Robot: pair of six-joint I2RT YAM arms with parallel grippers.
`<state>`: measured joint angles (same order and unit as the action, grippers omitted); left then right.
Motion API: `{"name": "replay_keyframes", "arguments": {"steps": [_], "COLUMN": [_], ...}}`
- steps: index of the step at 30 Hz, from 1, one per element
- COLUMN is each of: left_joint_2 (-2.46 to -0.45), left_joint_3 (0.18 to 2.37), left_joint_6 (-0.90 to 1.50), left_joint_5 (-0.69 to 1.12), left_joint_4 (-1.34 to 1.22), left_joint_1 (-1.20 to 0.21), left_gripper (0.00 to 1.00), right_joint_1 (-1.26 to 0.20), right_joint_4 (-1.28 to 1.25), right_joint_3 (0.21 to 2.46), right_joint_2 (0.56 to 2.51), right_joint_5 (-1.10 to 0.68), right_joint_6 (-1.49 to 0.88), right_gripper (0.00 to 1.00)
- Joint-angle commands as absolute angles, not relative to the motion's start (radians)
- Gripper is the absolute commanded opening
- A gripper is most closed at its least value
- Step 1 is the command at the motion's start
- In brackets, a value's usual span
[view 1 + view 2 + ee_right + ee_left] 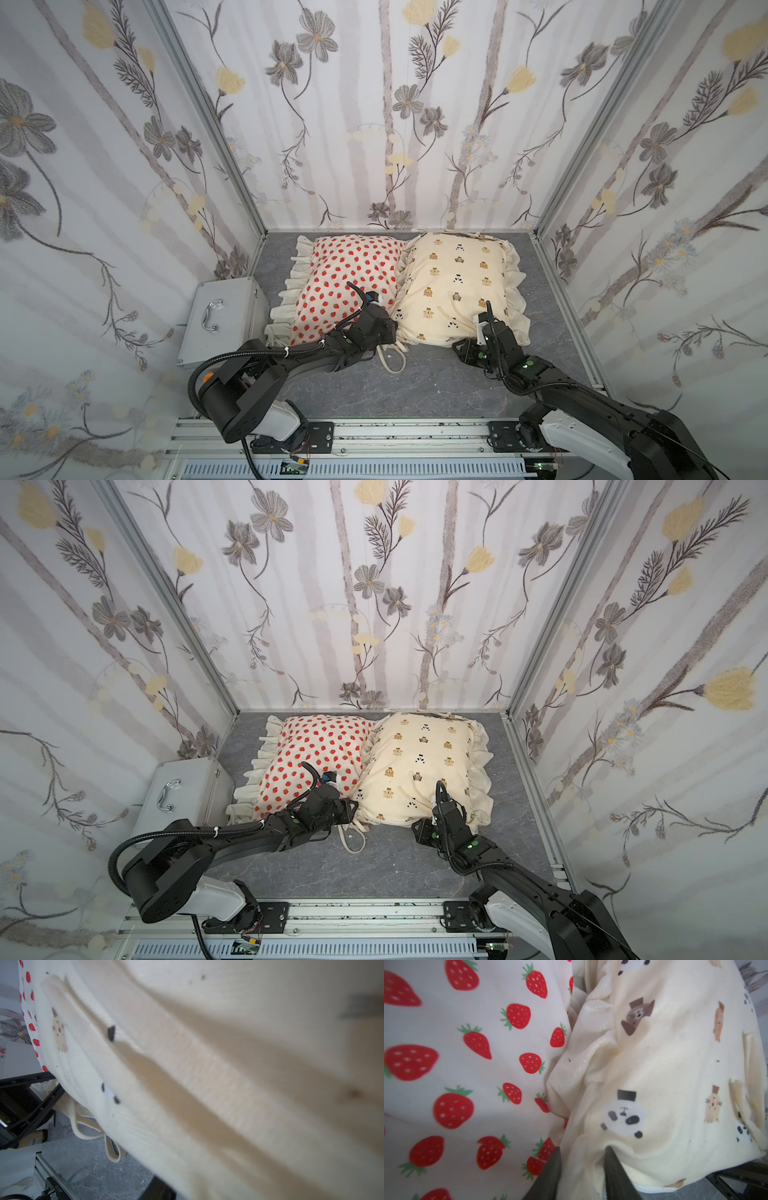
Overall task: Zip up pillowcases
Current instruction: Pick up the pillowcase from the center of the board.
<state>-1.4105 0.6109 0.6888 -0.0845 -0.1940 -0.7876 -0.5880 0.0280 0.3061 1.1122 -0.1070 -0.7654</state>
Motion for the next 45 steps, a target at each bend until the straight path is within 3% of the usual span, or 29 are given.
{"name": "replay_keyframes", "arguments": {"steps": [1, 8, 18, 22, 31, 40, 45], "left_joint_2": [-1.314, -1.159, -1.520, -1.694, -1.892, -1.901, -1.944], "left_joint_3": [0.608, 0.640, 0.886, 1.005, 1.078, 1.082, 1.083], "left_joint_6": [0.620, 0.276, -0.111, -0.209, -0.279, -0.273, -0.221], "left_joint_5": [-0.197, -0.224, -0.079, -0.140, -0.173, -0.080, -0.137], "left_joint_4": [-0.083, -0.086, -0.067, -0.017, -0.115, -0.132, -0.199], "left_joint_1": [-0.797, -0.874, -1.005, -1.056, -1.077, -1.121, -1.135], "left_gripper": [0.45, 0.61, 0.68, 0.69, 0.72, 0.73, 0.72], "right_joint_1": [-0.585, -0.530, -0.448, -0.435, -0.393, -0.363, -0.360], "right_joint_4": [0.054, 0.189, 0.239, 0.228, 0.187, 0.169, 0.165], "right_joint_3": [0.315, 0.312, 0.331, 0.329, 0.328, 0.336, 0.339], "right_joint_2": [1.076, 0.942, 0.917, 0.919, 0.954, 0.969, 0.979], "right_joint_5": [-0.078, -0.056, -0.064, -0.063, -0.100, -0.123, -0.135], "right_joint_6": [-0.774, -0.817, -0.814, -0.809, -0.790, -0.768, -0.762], "right_gripper": [0.34, 0.35, 0.35, 0.35, 0.33, 0.32, 0.32]}}
